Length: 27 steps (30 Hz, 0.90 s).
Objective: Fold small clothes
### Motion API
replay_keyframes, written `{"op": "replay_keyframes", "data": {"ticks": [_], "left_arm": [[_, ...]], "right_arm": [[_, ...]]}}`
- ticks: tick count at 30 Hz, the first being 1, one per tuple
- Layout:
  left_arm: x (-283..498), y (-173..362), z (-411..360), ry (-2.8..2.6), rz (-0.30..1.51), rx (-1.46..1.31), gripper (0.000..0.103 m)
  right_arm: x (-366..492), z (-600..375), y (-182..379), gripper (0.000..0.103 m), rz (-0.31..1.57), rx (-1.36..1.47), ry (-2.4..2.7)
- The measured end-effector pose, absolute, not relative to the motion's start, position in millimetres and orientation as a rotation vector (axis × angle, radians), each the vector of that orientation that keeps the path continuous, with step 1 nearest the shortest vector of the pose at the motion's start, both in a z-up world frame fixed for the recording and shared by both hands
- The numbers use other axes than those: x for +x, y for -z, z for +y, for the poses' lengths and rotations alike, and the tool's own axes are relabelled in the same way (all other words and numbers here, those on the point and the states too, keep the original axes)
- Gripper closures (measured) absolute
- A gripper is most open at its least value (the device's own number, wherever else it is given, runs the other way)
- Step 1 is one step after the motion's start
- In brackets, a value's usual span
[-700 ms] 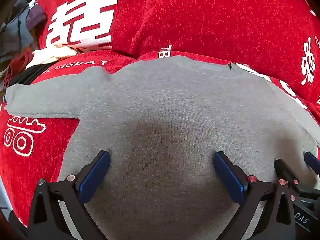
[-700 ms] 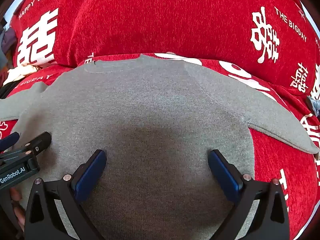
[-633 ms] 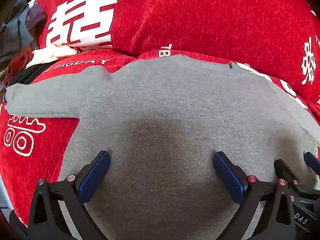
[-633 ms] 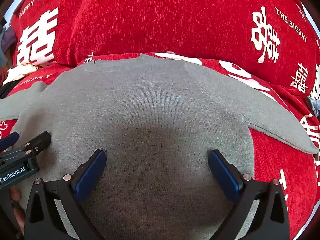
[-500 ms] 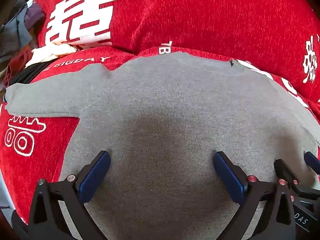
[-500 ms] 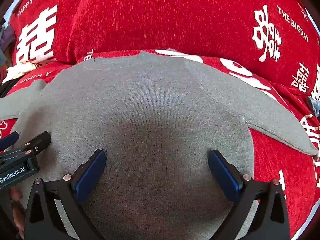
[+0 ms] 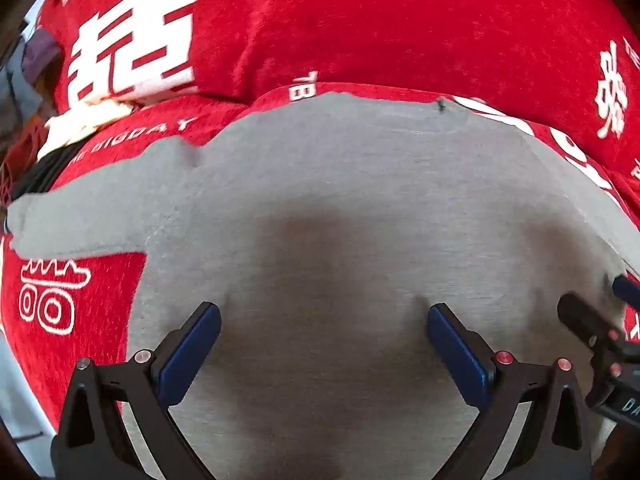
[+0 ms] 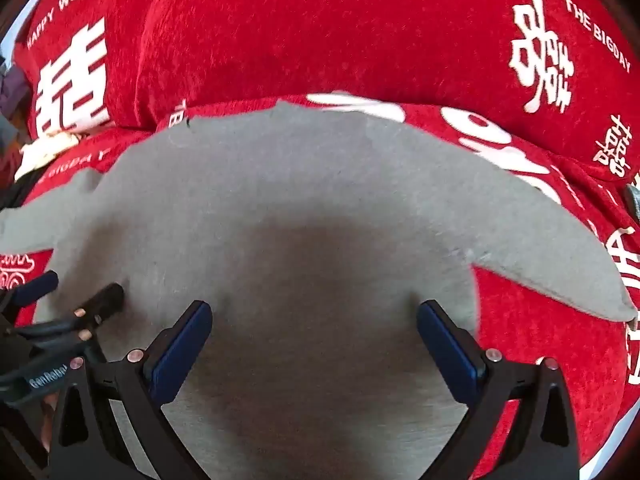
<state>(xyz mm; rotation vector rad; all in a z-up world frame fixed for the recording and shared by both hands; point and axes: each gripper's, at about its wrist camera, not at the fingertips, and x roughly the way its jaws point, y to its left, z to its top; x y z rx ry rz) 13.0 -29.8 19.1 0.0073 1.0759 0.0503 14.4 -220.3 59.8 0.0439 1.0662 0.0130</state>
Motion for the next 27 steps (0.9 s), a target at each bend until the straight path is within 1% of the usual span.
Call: {"op": "replay_keyframes", "data": {"ticks": [5,11,27], "left_arm": [[18,-27,-53,-0.009,1.070,0.039,0.000],[27,-31,-81,0.021,1.067,0.075,0.000],[45,-37,-172,0.125,1.049,0.192,0.000]], "right_arm": [[11,-250,-70,0.001,1.045,0.088,0.020],[-4,-306,-69,0.001,1.021,0.148,0.108],[-37,-447,-44,0.001,1.011,0.313,0.301]]}}
